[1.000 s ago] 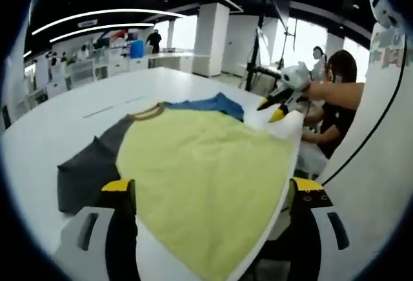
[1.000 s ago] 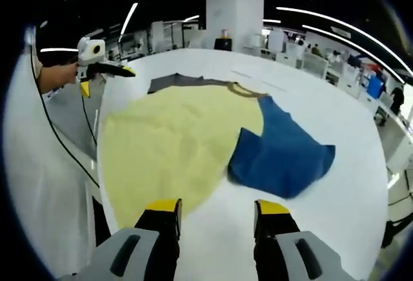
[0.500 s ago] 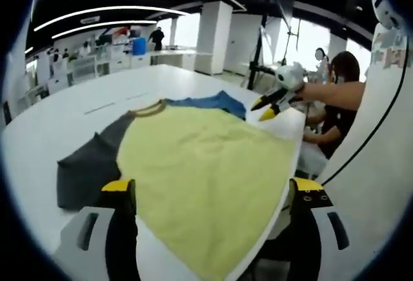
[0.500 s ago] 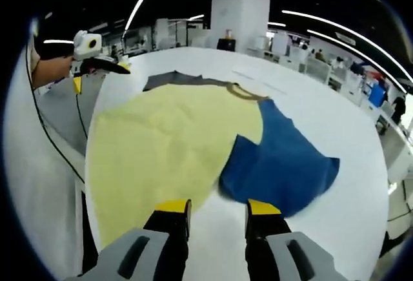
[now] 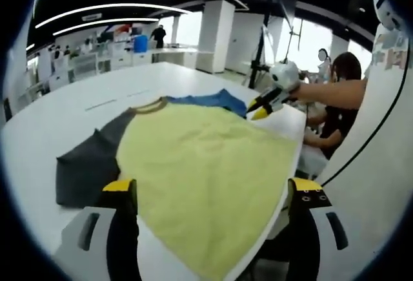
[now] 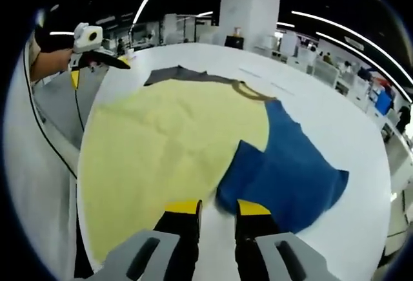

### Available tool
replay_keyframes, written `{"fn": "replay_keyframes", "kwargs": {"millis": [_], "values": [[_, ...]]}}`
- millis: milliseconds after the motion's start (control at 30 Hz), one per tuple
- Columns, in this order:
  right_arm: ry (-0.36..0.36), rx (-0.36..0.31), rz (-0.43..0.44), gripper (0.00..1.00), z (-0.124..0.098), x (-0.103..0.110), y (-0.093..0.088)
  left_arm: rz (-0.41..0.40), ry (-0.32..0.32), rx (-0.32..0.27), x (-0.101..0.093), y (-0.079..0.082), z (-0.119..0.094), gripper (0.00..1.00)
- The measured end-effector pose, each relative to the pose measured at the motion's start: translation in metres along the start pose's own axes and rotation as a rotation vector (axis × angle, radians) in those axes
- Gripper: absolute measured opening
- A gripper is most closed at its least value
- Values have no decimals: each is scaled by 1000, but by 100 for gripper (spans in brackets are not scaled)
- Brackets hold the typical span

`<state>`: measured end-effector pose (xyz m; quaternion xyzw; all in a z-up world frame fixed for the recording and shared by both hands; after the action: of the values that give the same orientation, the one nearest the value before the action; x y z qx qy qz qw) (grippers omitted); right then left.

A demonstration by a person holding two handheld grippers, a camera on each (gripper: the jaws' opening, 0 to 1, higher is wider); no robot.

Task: Fold the garment on the visible template until the final outline fits inside the template.

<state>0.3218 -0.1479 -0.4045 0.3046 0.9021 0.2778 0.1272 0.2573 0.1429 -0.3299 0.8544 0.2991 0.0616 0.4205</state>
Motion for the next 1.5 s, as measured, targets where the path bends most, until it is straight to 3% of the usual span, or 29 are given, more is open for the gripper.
{"fn": "replay_keyframes", "kwargs": {"millis": [567, 1000, 1500], "values": [[-15, 68, -79, 3, 14, -6, -5, -18, -1, 7, -1, -5, -1, 92], [-6, 46, 20, 0, 8, -15, -4, -21, -3, 12, 0, -6, 0, 92], [-67, 3, 95, 0, -17, -45, -3, -20, -9, 22, -2, -6, 2, 91]]}}
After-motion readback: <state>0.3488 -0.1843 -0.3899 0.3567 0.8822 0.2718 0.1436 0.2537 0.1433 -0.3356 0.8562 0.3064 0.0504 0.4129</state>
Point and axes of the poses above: the point that each gripper's makers call its tool centre point, and the gripper's own axes: z roughly forward along the fingers, x roughly to its left, y roughly out of its top, the point moved 1 cm from there along -z, roughly backward along the fingers, and after that the axes turned 10 degrees about x, right-handed, at the moved point
